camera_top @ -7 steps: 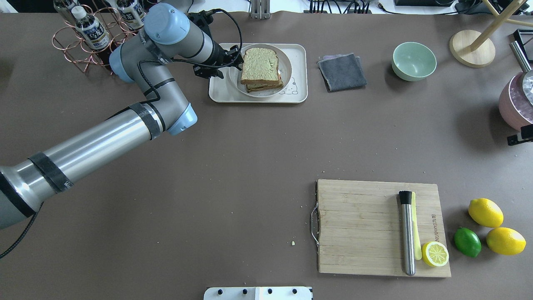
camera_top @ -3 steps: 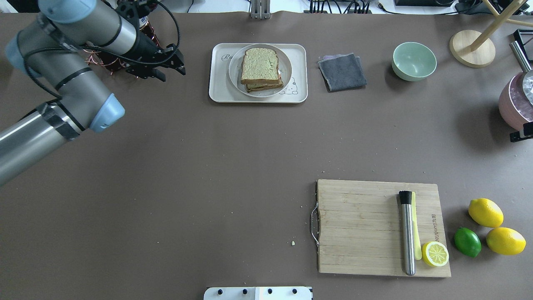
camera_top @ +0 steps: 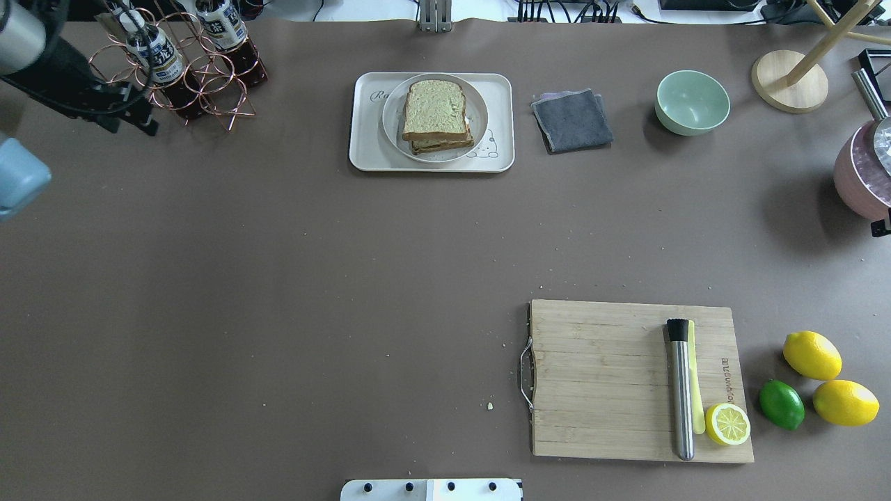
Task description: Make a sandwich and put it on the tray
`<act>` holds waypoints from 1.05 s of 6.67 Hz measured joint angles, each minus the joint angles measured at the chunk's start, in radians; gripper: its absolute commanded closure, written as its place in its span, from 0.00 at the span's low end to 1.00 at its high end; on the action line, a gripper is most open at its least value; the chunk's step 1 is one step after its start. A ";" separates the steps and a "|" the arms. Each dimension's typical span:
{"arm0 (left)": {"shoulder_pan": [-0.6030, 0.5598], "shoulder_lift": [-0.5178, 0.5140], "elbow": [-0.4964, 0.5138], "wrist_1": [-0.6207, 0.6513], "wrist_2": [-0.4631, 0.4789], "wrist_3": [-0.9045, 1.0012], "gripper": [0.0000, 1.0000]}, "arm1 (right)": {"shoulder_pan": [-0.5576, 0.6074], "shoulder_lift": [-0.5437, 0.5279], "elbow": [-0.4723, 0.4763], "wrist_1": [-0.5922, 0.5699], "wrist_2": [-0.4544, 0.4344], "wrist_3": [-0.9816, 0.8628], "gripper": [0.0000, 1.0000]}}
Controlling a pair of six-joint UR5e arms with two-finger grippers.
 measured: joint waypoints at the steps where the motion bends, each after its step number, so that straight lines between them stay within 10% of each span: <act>1: -0.078 0.097 -0.045 0.056 -0.006 0.192 0.28 | 0.079 0.011 0.001 -0.128 -0.006 -0.182 0.00; 7: -0.367 0.382 0.026 0.094 -0.113 0.754 0.10 | 0.294 0.006 -0.001 -0.395 -0.050 -0.554 0.00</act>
